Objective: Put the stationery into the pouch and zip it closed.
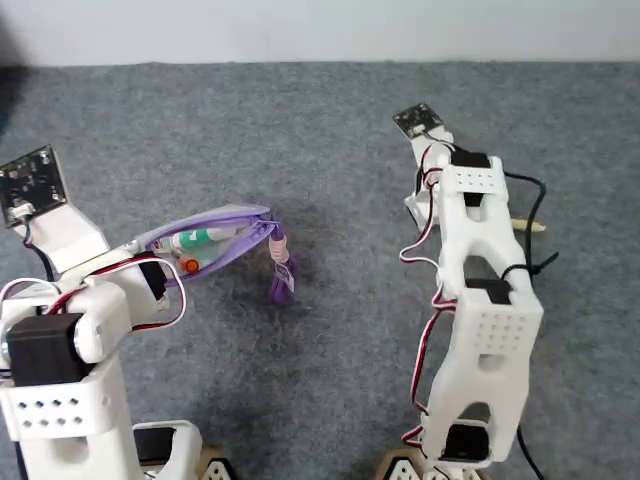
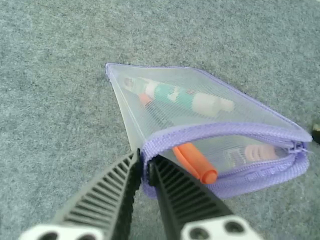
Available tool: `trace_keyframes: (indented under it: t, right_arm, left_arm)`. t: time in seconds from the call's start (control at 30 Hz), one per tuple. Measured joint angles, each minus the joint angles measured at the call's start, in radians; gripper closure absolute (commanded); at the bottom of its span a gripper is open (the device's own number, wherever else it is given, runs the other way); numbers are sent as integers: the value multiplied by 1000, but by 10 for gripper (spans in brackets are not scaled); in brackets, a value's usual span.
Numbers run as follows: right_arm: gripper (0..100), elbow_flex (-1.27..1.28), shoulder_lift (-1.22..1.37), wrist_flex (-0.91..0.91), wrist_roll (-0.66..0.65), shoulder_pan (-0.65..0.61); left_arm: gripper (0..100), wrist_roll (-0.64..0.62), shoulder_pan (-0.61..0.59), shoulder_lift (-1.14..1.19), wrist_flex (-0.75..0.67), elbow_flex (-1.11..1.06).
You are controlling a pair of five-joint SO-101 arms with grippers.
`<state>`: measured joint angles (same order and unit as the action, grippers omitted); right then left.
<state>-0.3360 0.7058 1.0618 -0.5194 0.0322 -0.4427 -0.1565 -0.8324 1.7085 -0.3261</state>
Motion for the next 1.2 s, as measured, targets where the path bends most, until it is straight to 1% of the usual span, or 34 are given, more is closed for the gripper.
trace_keyframes:
  t: [0.07, 0.1, 0.17, 0.2, 0.3, 0.57, 0.97, 1.2]
  right_arm:
    - [962, -41, 34, 0, -2, 5]
    - [998, -57, 40, 0, -2, 6]
    - [959, -78, 41, 0, -3, 9]
    - [957, -81, 43, 3, -3, 9]
    - [994, -83, 35, 46, -2, 11]
    - [991, -83, -110, 203, 5, -11]
    - [991, -83, -353, 526, 261, -133]
    - [991, -83, -522, 689, 376, -235]
  left_arm:
    - [989, 0, 0, 0, 0, 0]
    - [989, 0, 0, 0, 0, 0]
    - [989, 0, 0, 0, 0, 0]
    - [989, 0, 0, 0, 0, 0]
    - [989, 0, 0, 0, 0, 0]
    - [989, 0, 0, 0, 0, 0]
    - [989, 0, 0, 0, 0, 0]
    - [989, 0, 0, 0, 0, 0]
